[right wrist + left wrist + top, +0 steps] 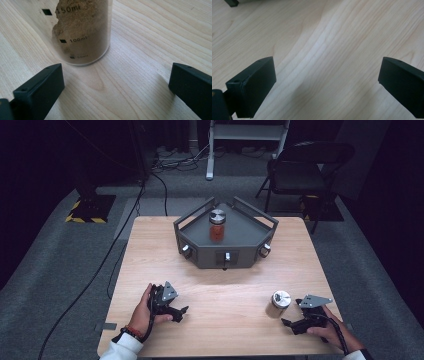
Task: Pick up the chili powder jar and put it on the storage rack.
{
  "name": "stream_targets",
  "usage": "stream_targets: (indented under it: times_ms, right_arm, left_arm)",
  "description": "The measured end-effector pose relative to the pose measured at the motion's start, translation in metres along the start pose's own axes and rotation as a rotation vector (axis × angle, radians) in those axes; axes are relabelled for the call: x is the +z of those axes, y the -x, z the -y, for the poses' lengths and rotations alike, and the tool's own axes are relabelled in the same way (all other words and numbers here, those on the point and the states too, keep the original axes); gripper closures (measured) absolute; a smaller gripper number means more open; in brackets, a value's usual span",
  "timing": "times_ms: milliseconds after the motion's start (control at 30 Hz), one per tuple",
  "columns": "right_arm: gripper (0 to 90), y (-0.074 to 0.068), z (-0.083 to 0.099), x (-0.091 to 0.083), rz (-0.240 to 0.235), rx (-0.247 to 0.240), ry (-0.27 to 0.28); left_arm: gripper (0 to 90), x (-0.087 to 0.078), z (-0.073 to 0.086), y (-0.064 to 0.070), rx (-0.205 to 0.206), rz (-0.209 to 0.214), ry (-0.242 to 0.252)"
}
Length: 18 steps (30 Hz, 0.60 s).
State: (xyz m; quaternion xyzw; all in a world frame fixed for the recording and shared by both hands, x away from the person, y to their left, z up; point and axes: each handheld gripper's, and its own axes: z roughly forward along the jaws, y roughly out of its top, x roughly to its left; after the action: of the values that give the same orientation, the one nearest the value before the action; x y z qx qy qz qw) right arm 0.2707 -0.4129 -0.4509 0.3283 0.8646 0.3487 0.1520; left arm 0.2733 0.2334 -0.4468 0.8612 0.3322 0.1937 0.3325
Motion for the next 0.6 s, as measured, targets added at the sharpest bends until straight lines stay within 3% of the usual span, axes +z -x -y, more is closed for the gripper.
stream_targets:
  times_ms: [200, 300, 500, 600]
  right_arm:
    - [0.0, 0.0, 0.0, 0.0, 0.0, 0.0, -0.001]
    - [0.0, 0.0, 0.0, 0.0, 0.0, 0.0, 0.0]
    - [0.0, 0.0, 0.0, 0.0, 0.0, 0.0, -0.001]
    - [0.0, 0.0, 0.0, 0.0, 0.0, -0.001, -0.001]
  left_arm:
    - [1.3, -0.001, 0.003, 0.001, 0.019, -0.022, -0.049]
    - [1.3, -0.002, 0.006, 0.0, 0.011, -0.026, -0.045]
    - [1.0, -0.001, 0.01, -0.005, -0.019, -0.006, -0.035]
    - [0.6, 0.001, 0.015, -0.013, -0.061, 0.027, -0.026]
